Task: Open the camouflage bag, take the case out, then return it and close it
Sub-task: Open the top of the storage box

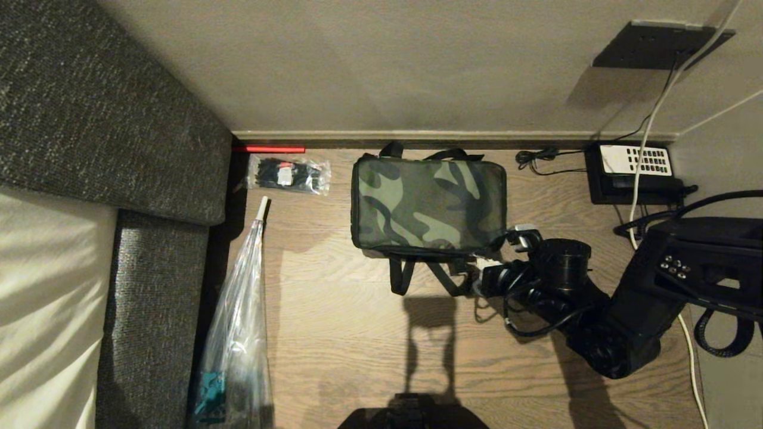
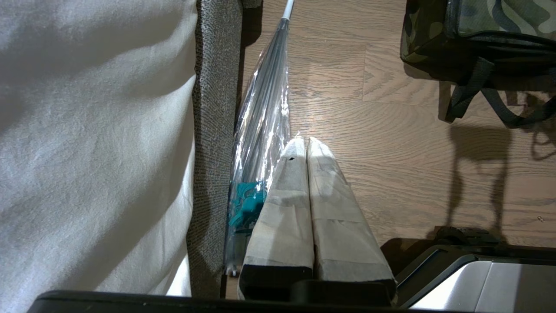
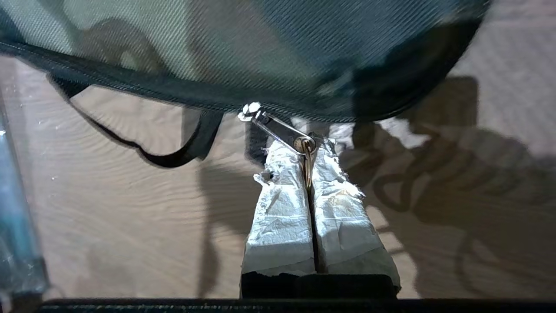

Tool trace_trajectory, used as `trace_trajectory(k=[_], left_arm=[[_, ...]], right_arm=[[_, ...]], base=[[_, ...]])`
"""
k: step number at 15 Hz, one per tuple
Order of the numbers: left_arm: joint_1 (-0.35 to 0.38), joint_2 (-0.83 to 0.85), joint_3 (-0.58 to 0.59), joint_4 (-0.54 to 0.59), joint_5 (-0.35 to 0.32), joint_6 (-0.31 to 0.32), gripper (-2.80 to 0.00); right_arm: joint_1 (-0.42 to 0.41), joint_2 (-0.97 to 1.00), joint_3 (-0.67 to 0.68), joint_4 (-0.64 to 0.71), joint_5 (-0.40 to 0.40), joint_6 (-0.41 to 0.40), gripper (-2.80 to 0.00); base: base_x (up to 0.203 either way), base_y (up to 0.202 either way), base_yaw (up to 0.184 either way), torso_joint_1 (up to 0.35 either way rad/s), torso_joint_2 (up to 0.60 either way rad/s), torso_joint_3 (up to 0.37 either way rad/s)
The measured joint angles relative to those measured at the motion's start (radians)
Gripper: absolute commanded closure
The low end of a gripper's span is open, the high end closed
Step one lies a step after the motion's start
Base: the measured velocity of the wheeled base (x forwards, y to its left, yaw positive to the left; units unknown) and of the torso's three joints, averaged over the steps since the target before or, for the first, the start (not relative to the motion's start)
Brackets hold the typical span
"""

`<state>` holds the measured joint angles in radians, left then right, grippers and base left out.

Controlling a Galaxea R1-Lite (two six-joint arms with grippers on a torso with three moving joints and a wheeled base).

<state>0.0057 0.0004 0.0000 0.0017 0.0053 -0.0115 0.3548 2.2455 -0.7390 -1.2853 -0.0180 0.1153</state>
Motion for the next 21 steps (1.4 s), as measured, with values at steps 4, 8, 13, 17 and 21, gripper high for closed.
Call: trace_trajectory(k=[4, 8, 13, 17, 21], left_arm=[[0.0, 0.0, 0.0, 0.0, 0.0, 0.0, 0.0], [0.0, 0.0, 0.0, 0.0, 0.0, 0.0, 0.0], [0.0, 0.0, 0.0, 0.0, 0.0, 0.0, 0.0], [0.0, 0.0, 0.0, 0.0, 0.0, 0.0, 0.0], [0.0, 0.0, 0.0, 0.0, 0.0, 0.0, 0.0]], right_arm=[[-0.053, 0.0, -0.004, 0.002, 0.044, -0.016, 0.0], [-0.113, 0.001, 0.002, 0.014, 0.077, -0.022, 0.0], [-0.147, 0.001, 0.006, 0.021, 0.086, -0.04, 0.0], [-0.151, 0.006, -0.036, 0.038, 0.091, -0.044, 0.0], [-0.164, 0.006, -0.074, 0.071, 0.095, -0.051, 0.0]], base=[[0.0, 0.0, 0.0, 0.0, 0.0, 0.0], [0.0, 0.0, 0.0, 0.0, 0.0, 0.0], [0.0, 0.0, 0.0, 0.0, 0.0, 0.0], [0.0, 0.0, 0.0, 0.0, 0.0, 0.0], [0.0, 0.0, 0.0, 0.0, 0.0, 0.0]])
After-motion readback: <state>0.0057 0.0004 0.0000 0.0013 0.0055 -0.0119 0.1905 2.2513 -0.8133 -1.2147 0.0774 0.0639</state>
